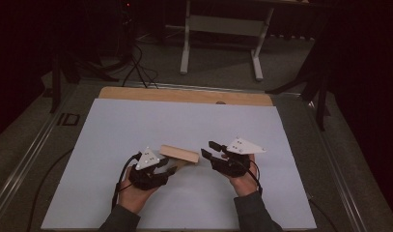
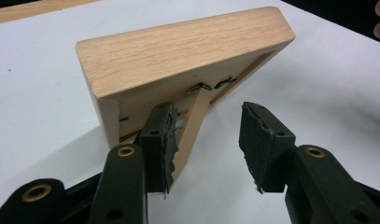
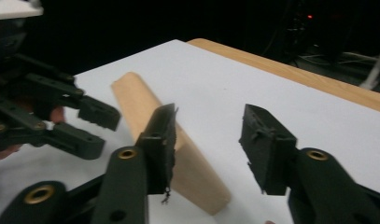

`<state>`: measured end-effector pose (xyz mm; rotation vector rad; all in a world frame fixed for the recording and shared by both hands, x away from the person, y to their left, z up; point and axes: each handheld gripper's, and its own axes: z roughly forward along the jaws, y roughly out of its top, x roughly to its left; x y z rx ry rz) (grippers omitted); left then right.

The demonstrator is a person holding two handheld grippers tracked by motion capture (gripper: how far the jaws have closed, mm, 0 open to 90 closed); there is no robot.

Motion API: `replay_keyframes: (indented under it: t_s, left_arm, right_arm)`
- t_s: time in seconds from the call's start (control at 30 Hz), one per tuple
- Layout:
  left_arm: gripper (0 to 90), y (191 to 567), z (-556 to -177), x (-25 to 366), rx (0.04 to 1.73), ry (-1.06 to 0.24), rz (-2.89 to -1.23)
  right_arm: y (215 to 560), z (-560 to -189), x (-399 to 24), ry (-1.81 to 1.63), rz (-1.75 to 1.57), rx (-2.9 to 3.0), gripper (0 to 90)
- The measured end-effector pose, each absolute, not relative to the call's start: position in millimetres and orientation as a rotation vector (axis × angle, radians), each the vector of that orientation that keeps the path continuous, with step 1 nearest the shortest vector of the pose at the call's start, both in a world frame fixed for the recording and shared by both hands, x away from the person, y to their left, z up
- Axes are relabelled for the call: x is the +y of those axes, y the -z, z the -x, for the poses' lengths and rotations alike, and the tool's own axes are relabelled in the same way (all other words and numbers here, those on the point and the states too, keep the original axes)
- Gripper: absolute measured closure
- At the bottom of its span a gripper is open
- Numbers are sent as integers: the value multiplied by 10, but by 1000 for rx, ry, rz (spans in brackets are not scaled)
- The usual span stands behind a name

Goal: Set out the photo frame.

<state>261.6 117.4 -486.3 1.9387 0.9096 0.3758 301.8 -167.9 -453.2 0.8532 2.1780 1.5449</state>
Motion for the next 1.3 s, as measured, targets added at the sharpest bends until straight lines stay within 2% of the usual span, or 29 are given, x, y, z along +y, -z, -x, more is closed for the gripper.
replay_keyframes:
  t_s: [0.23, 0.33, 0.43, 0.7, 1.3]
  left_arm:
    - [561, 4885, -2630, 1194, 917, -385, -1938]
    - [582, 4906, -2638, 1211, 925, -393, -1934]
    - [625, 4916, -2649, 1233, 939, -407, -1924]
    - [746, 4924, -2656, 1295, 962, -427, -1918]
    - [748, 4955, -2686, 1304, 991, -440, -1909]
  right_arm:
    - [4622, -3140, -1707, -1514, -951, 2154, 694]
    - [4675, -3205, -1701, -1514, -970, 2159, 824]
    - [4732, -3248, -1656, -1491, -976, 2176, 893]
    - [4860, -3337, -1496, -1457, -969, 2230, 897]
    - [4935, -3393, -1447, -1491, -987, 2270, 897]
